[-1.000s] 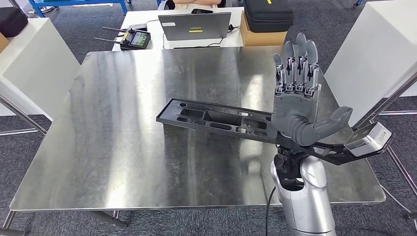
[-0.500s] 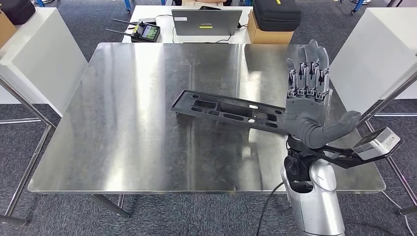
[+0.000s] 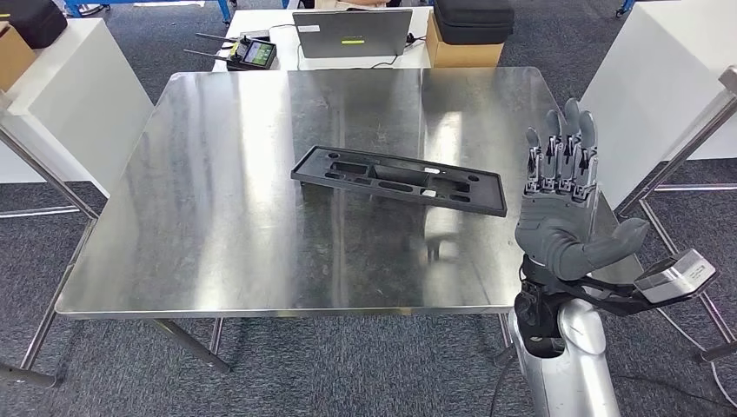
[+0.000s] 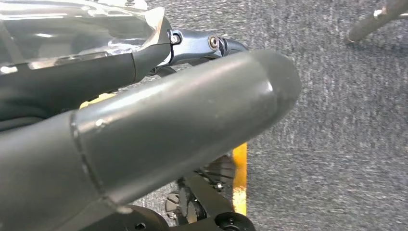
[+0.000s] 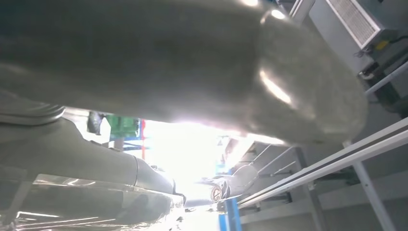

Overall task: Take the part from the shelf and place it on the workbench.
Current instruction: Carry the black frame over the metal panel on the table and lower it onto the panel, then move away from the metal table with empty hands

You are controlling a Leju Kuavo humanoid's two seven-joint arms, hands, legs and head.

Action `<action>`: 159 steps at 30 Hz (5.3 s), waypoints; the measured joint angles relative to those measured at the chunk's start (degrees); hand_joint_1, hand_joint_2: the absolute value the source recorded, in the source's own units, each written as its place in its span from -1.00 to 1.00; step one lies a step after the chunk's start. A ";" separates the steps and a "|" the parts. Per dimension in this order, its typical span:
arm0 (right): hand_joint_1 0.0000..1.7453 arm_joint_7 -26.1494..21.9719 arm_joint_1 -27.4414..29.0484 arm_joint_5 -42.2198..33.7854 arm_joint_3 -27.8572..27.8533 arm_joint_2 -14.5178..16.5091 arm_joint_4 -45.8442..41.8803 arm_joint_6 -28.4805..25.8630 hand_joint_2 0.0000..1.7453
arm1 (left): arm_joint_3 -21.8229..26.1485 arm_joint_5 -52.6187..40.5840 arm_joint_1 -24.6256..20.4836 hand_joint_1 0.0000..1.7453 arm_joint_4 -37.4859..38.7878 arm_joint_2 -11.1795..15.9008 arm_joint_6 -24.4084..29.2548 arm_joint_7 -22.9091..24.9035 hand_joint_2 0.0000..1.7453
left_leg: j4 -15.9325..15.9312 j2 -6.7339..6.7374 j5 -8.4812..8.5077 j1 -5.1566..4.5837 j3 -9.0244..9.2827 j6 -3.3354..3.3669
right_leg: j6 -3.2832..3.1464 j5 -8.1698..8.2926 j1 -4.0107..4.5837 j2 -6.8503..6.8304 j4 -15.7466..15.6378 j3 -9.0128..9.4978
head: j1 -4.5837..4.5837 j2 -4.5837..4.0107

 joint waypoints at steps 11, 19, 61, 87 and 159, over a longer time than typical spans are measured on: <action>-1.00 -0.76 2.87 1.76 -2.71 -0.32 -2.02 0.24 -1.00 | 0.00 0.20 -0.13 -1.00 -0.03 -0.02 0.56 -0.25 -1.00 | -15.50 0.06 6.15 -0.07 9.41 2.79 | 3.00 -0.39 -0.01 0.18 3.95 -4.40 | 0.24 0.00; -1.00 -1.02 4.51 2.25 -4.07 -0.64 -2.71 0.21 -1.00 | 0.00 0.38 -0.01 -1.00 -0.05 -0.05 1.06 -0.28 -1.00 | -15.05 0.28 10.44 -0.37 3.66 2.60 | 4.46 -5.16 -0.39 0.24 8.19 0.40 | 0.65 0.00; -1.00 0.37 22.80 7.98 -17.15 6.33 -6.58 -5.34 -1.00 | 0.68 2.33 2.22 -1.00 -0.26 1.13 1.56 -1.23 -1.00 | 1.09 0.11 -0.08 -0.13 -0.65 -0.27 | 0.06 -1.96 -0.32 0.09 0.02 2.26 | 0.29 0.00; -1.00 4.61 8.73 26.21 -39.14 0.96 70.19 -16.02 -1.00 | 0.70 1.90 2.24 -1.00 -0.20 1.12 1.81 -3.36 -1.00 | -13.08 0.54 9.45 -0.61 2.85 1.06 | 1.27 -4.15 -0.24 0.14 -0.81 5.12 | 0.62 0.01; -1.00 33.21 11.15 45.24 -32.17 3.12 90.31 -24.20 -1.00 | 0.03 -0.19 2.27 -1.00 -0.14 2.94 0.91 -2.57 -1.00 | -15.72 -0.08 2.87 0.13 13.56 0.12 | 1.27 -0.32 0.15 0.13 0.67 0.11 | 0.35 0.01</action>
